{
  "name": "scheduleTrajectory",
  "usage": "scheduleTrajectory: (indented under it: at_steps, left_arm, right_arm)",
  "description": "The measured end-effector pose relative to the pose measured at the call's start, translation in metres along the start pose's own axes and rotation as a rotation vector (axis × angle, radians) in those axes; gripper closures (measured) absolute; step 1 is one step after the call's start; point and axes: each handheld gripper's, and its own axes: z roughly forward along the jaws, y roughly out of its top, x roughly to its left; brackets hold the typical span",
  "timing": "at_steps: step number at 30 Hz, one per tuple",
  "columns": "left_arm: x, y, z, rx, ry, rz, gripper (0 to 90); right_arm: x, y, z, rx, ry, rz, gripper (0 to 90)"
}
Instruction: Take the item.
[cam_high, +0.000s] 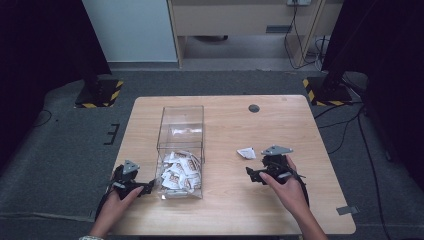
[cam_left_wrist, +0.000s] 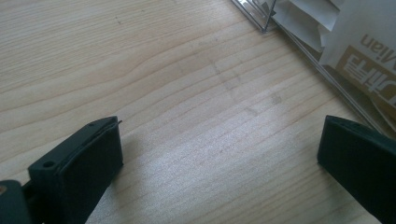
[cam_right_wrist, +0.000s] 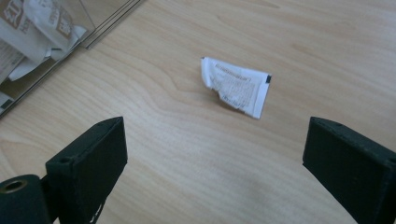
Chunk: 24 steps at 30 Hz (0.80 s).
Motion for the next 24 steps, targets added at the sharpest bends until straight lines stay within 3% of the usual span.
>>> scheduleTrajectory:
  at_steps: [7,14,21,24]
  left_arm:
    - [0.0,0.0,0.0,0.0,0.0,0.0,0.0]
    - [0.0,0.0,0.0,0.0,0.0,0.0,0.0]
    - [0.0,0.0,0.0,0.0,0.0,0.0,0.0]
    - [0.0,0.0,0.0,0.0,0.0,0.0,0.0]
  right_arm:
    - [0.005,-0.021,-0.002,0.011,0.008,0.005,6.7]
    - [-0.002,-0.033,-0.002,0.021,-0.001,0.032,5.5]
    - [-0.006,-0.037,0.003,0.034,-0.022,0.055,5.2]
    - [-0.005,-0.039,0.008,0.07,-0.026,0.047,5.1]
